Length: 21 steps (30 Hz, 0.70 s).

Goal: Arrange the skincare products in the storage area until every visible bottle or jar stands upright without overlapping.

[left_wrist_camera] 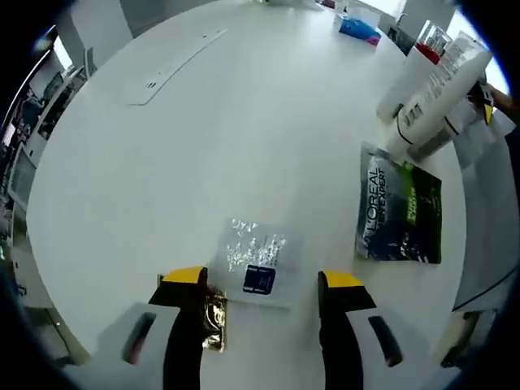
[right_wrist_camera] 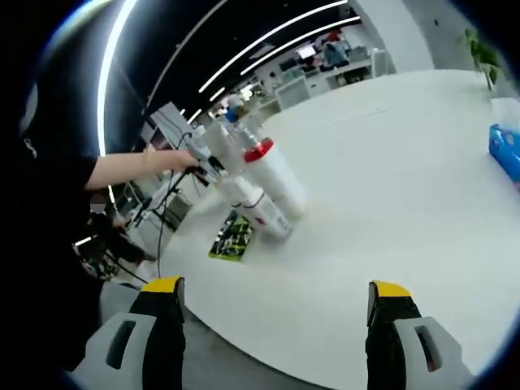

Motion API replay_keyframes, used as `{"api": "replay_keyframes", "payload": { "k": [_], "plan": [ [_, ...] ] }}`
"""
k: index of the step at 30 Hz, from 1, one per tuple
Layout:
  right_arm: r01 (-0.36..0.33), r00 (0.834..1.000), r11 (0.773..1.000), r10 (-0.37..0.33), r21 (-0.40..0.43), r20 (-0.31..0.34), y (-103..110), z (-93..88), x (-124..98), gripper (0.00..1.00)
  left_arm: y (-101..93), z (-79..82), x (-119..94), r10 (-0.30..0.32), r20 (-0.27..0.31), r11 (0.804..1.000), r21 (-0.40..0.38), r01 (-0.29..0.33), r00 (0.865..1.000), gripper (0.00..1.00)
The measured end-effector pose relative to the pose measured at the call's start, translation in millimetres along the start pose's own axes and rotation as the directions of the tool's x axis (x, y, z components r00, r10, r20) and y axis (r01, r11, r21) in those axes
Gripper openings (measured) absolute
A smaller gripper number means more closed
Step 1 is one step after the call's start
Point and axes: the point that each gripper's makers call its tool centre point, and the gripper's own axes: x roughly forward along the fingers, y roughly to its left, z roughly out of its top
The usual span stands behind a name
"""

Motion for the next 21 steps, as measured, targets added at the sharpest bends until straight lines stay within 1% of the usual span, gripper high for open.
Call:
{"api": "replay_keyframes", "payload": {
  "k": [10, 12, 15, 16, 18, 20, 21],
  "plan": [
    [0.004, 1.0, 1.0, -0.004, 0.012, 0.008, 0.9, 2.2, 0.4, 0.97, -3.0, 3.8, 1.9, 0.004, -0.006, 0.999, 0.035, -0.004, 1.0, 0.44],
    [0.004, 1.0, 1.0, -0.005, 0.014, 0.008, 0.7, 2.2, 0.5, 0.97, -0.7, 3.4, 2.5, 0.003, -0.004, 0.999, 0.037, -0.003, 1.0, 0.41],
    [0.007, 1.0, 1.0, -0.008, 0.014, 0.009, 1.1, 2.5, 0.7, 0.97, 0.4, 3.8, 2.0, 0.003, 0.0, 1.0, 0.029, -0.003, 1.0, 0.34],
    [0.009, 1.0, 1.0, -0.009, 0.015, 0.007, 0.7, 2.1, 0.6, 0.97, 0.0, 3.8, 2.0, 0.004, 0.0, 1.0, 0.027, -0.004, 1.0, 0.34],
    [0.009, 1.0, 1.0, -0.009, 0.013, 0.009, 1.0, 2.5, 0.6, 0.97, -3.6, 4.6, 1.2, 0.004, -0.001, 1.0, 0.028, -0.004, 1.0, 0.34],
    [0.008, 1.0, 1.0, -0.008, 0.013, 0.008, 0.9, 2.5, 0.6, 0.97, -12.8, 6.9, -0.1, 0.006, -0.002, 1.0, 0.031, -0.006, 1.0, 0.33],
    [0.008, 1.0, 1.0, -0.008, 0.012, 0.008, 0.8, 2.4, 0.6, 0.97, -11.9, 6.9, 0.0, 0.006, -0.002, 0.999, 0.033, -0.006, 1.0, 0.33]
  ]
}}
